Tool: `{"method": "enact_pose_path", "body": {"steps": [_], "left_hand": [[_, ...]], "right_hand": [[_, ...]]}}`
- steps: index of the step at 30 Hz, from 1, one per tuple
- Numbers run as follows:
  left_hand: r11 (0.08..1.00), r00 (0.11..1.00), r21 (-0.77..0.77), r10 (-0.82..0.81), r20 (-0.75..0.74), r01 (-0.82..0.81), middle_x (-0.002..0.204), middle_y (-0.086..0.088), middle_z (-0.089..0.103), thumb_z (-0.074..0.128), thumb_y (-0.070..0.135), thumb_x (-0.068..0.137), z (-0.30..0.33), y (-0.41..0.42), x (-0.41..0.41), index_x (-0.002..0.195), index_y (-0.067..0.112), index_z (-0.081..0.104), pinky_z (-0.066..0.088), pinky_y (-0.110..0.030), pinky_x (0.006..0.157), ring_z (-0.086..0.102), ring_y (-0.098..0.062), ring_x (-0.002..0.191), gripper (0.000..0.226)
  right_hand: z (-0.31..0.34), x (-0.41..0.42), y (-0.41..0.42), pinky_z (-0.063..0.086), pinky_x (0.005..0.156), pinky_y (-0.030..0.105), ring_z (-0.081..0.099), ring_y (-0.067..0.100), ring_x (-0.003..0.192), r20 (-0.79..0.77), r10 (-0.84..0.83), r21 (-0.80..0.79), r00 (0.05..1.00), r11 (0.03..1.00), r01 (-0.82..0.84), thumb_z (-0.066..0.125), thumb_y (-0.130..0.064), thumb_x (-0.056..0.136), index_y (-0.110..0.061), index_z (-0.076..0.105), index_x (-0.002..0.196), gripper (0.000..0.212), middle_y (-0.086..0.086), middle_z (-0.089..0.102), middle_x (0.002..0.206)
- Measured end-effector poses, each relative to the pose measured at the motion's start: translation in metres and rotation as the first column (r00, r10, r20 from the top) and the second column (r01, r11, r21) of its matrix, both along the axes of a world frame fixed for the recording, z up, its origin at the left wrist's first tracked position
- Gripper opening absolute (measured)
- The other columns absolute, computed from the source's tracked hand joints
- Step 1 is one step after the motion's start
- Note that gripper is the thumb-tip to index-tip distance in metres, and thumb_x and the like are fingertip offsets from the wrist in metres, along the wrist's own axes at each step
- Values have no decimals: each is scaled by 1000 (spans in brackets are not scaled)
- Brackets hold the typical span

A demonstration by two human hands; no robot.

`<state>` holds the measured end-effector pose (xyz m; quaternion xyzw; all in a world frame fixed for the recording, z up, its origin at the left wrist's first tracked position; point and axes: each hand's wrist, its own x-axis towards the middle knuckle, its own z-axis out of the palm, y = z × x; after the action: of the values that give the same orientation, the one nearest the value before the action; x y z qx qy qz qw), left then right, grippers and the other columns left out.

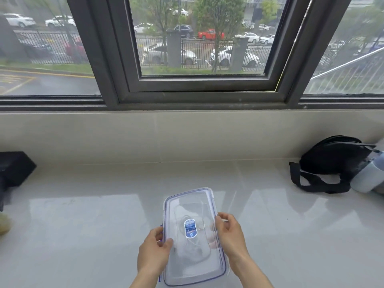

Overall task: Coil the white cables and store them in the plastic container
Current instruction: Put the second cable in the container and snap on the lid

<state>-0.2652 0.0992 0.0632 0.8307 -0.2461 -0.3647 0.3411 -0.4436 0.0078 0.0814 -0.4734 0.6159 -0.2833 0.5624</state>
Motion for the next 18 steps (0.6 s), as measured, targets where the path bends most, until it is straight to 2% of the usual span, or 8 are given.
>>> {"method": "enact_pose_path", "body": {"steps": [2, 4, 9, 12, 18], "left_hand": [[1000, 999, -13, 25, 38, -24, 111, 5, 71, 71, 19, 86, -1, 2, -4, 128, 21, 61, 50, -32, 89, 65, -15, 96, 43], [999, 996, -21, 43, 84, -41, 109, 7, 71, 71, 18, 86, -2, 5, -6, 125, 23, 62, 50, -32, 91, 65, -14, 97, 40], [999, 992, -3, 55, 116, -55, 98, 11, 67, 70, 17, 88, -7, 8, -8, 123, 23, 63, 52, -34, 92, 69, -16, 96, 36], [997, 989, 14, 71, 132, -73, 102, 10, 69, 67, 18, 89, -12, 11, -9, 125, 23, 63, 51, -33, 91, 69, -17, 97, 36], [996, 991, 15, 83, 101, -85, 99, 14, 67, 68, 21, 90, -18, 15, -10, 121, 28, 60, 52, -35, 91, 70, -13, 90, 33]], "right_hand": [[-8, -4, 3, 56, 73, 33, 68, 17, 78, -136, 26, -39, 990, 999, -31, 62, -29, 97, -19, 63, 118, 24, 3, 69, 95], [-14, -6, 6, 48, 73, 25, 64, 12, 82, -187, 60, -50, 981, 996, -70, 67, -30, 94, -19, 64, 120, 28, -1, 68, 94], [-32, -11, 7, 48, 89, 28, 63, 16, 97, -344, 156, -22, 926, 984, -174, 69, -30, 92, -19, 64, 126, 36, -2, 64, 109], [-40, -12, 7, 50, 93, 29, 63, 17, 104, -345, 215, 25, 913, 975, -220, 69, -30, 91, -21, 63, 128, 38, -1, 63, 117], [-51, -12, 6, 56, 89, 35, 63, 19, 103, -333, 200, 43, 922, 979, -197, 71, -35, 90, -31, 62, 131, 42, -1, 63, 116]]}}
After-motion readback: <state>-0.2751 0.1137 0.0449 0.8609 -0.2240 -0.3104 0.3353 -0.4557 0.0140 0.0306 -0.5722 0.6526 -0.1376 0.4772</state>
